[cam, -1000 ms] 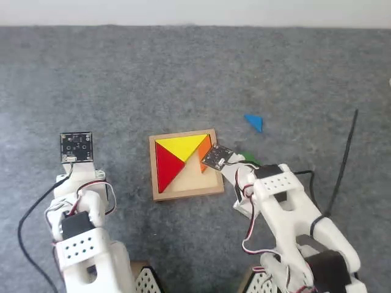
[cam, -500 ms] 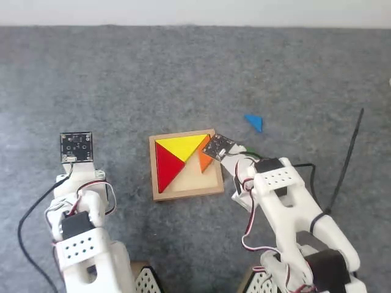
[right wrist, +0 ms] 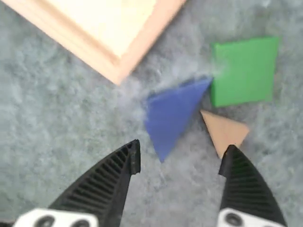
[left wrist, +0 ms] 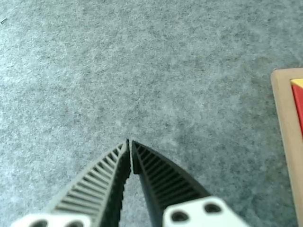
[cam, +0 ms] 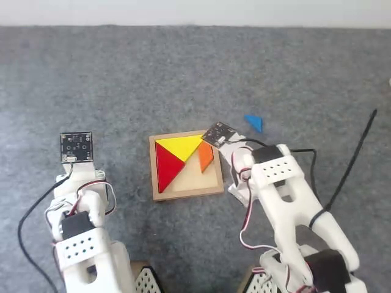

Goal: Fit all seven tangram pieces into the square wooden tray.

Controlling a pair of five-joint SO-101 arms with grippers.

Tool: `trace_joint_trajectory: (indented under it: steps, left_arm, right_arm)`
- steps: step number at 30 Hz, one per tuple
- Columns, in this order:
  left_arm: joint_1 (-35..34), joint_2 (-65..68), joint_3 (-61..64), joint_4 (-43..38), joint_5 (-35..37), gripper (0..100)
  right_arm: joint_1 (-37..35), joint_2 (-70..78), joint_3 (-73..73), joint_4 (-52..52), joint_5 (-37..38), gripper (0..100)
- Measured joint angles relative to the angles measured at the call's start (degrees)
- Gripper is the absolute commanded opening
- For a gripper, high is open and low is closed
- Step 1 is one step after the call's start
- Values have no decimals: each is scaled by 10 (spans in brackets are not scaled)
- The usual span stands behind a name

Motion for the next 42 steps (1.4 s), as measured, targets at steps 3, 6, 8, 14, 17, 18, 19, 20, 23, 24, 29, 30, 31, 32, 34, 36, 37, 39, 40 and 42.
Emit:
trace_joint_trajectory:
  steps: [3,6,8,14,17,18,19,20,23,24,29,30,31,32,34,36,37,39,40,42]
  left_arm:
    - [0,0,0,0,0,12]
    - [0,0,0,0,0,12]
    - [0,0,0,0,0,12]
    - [0,0,0,0,0,12]
    - [0,0,0,0,0,12]
    - [0,0,0,0,0,12]
    - [0,0,0,0,0,12]
    - [0,0,0,0,0,12]
    - [0,0,0,0,0,12]
    - [0,0,0,0,0,12]
    - [0,0,0,0,0,12]
    - [0,0,0,0,0,12]
    - [0,0,0,0,0,12]
    - [0,0,0,0,0,12]
    - [0,0,0,0,0,12]
    - [0,0,0,0,0,12]
    - [0,0,0,0,0,12]
    - [0,0,0,0,0,12]
    - [0,0,0,0,0,12]
    - [0,0,0,0,0,12]
  right_arm:
    - [-31,7,-3,-18,-74,191]
    - [-32,7,-3,-49,-173,169]
    - [-36,7,-1,-71,-200,178]
    - [-23,7,56,-138,-200,228]
    - [-7,7,84,-171,-200,240]
    - [-5,7,89,-179,-200,240]
    - [-8,7,92,-183,-201,240]
    - [-10,7,92,-185,-201,240]
    - [-7,7,92,-186,-201,240]
    - [-8,7,92,-186,-201,240]
    - [-51,7,93,-188,-201,240]
    - [-63,7,94,-189,-201,240]
    - [-70,7,94,-190,-201,240]
    - [-73,7,94,-190,-201,241]
    - [-72,7,94,-190,-212,241]
    - [-72,7,94,-190,-230,241]
    - [-73,7,94,-190,-235,241]
    - [-60,7,94,-190,-240,241]
    - [-50,7,94,-190,-243,241]
    - [-35,7,94,-190,-244,241]
